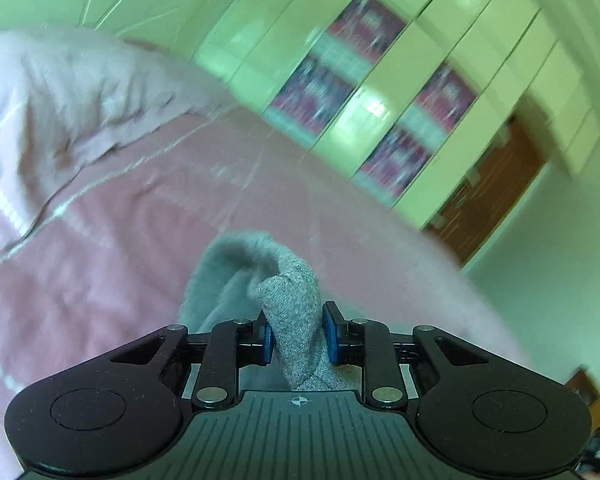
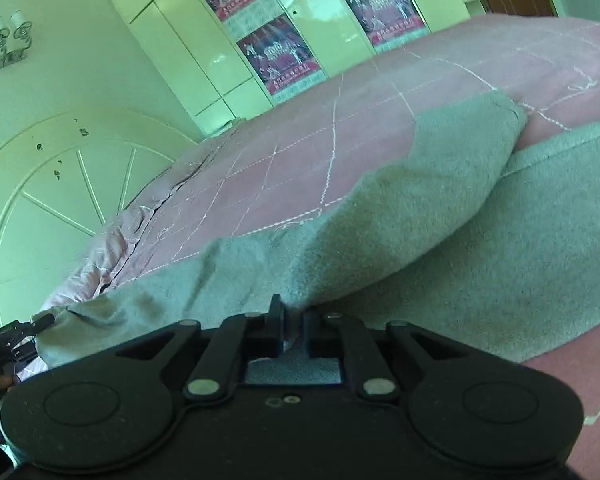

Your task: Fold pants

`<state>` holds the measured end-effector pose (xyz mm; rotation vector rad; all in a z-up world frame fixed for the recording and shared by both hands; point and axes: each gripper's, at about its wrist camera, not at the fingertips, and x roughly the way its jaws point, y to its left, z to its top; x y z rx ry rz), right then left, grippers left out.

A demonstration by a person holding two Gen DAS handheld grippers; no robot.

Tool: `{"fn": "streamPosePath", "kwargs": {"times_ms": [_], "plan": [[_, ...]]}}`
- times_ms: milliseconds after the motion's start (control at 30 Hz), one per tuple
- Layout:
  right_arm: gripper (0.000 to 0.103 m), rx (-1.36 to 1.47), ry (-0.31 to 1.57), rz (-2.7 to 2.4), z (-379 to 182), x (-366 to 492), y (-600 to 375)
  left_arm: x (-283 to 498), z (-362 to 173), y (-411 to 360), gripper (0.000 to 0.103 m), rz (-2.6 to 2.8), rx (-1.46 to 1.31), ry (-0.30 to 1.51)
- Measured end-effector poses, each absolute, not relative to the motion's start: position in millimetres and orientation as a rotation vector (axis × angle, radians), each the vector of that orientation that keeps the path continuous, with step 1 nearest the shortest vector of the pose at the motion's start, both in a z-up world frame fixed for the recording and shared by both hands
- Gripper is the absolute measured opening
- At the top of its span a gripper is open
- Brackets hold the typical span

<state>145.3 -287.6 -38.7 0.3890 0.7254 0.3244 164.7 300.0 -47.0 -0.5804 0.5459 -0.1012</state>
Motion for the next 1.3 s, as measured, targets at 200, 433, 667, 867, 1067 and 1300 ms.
{"fn": "streamPosePath", "kwargs": {"times_ms": [200, 433, 667, 867, 1067, 1300], "plan": [[0.001, 0.425, 0.764, 0.315, -53.5, 152.1, -284.9, 153.8, -72.8, 306.3, 0.025, -0.087, -0.633, 0.607], [0.005, 0.417, 0.756, 0.319, -52.1, 142.1, -301.3, 158.8, -55.0, 290.5, 0.039, -0.036, -0.529, 0.629], [0.007, 0.421, 0.756, 0.328, -52.1, 140.4, -306.9, 140.3, -47.1, 298.0, 0.048, 0.003, -0.594, 0.578], [0.007, 0.424, 0.751, 0.333, -52.2, 139.2, -308.5, 135.3, -22.9, 293.3, 0.018, -0.029, -0.578, 0.425], [0.009, 0.439, 0.751, 0.334, -53.0, 138.7, -309.4, 162.6, -46.0, 297.2, 0.018, 0.093, -0.486, 0.610], [0.015, 0.443, 0.723, 0.318, -47.3, 134.8, -313.3, 129.5, -32.6, 286.7, 0.078, 0.252, -0.346, 0.571]]}}
